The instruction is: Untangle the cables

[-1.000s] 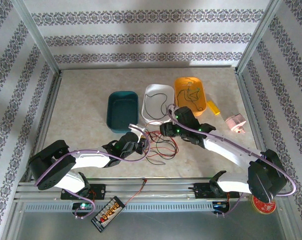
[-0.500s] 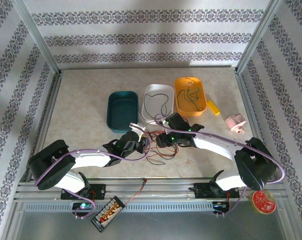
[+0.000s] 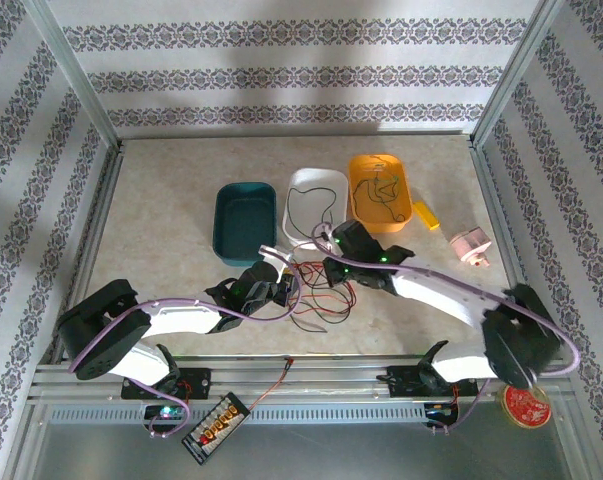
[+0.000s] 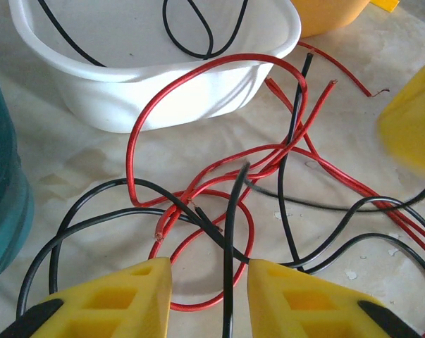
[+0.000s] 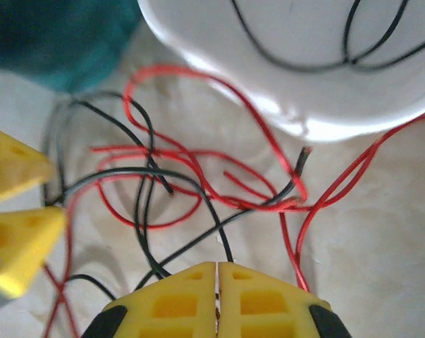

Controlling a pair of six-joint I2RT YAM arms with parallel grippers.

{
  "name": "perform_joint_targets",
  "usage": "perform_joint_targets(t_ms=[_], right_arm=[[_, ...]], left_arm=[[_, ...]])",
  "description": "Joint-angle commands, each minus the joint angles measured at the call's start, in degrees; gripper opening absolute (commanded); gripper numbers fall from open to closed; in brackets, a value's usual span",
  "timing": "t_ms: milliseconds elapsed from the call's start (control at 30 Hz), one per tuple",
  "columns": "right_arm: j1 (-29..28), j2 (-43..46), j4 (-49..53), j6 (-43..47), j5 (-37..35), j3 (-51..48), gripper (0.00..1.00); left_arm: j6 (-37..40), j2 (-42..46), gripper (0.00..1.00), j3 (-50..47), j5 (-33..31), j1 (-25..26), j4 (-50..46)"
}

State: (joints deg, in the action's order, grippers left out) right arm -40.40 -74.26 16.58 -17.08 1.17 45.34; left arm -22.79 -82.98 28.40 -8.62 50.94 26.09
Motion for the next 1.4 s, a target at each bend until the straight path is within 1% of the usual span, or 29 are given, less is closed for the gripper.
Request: perform_joint_targets(t_ms=[0,100,200,367,500,800,933,1367], right_arm=[[-0.4,8.8,-0.4,1.5,-4.5,3.5,0.0],[-0.4,14.1,-0.8,3.0,-7.8,6.7,0.0],[-0.4,17.3,-1.3,5.3,-11.7,10.5,0.0],[-0.4,20.3,-4.4,8.7,-17.2,14.8,0.0],[-0.4,21.9,-6.7,10.9,-18.4,16.8,0.0],[-0.4,25.9,-10.7,11.6,-15.2,21.1,0.0],[-0.4,28.1,-12.4,12.1,-15.6,22.0,0.0],[-0.3,32.3,-18.8,19.2,-11.8,27.2,0.0]], left_arm=[[0.2,-1.0,0.33,0.5,0.3,0.5,-0.4],[0.0,-1.6,0.34,0.4,0.3,0.5,-0.1],[-0.2,-2.0,0.37,0.3,0.5,0.5,0.4],[-0.5,-2.6,0.41,-0.2,0.6,0.5,1.1],[-0.5,-3.5,0.41,-0.5,0.9,0.5,1.3],[0.3,-5.3,0.42,-0.3,1.2,0.5,1.6],[0.3,-5.6,0.42,-0.4,1.2,0.5,2.0],[0.4,-6.4,0.43,-1.2,1.0,0.5,2.4]])
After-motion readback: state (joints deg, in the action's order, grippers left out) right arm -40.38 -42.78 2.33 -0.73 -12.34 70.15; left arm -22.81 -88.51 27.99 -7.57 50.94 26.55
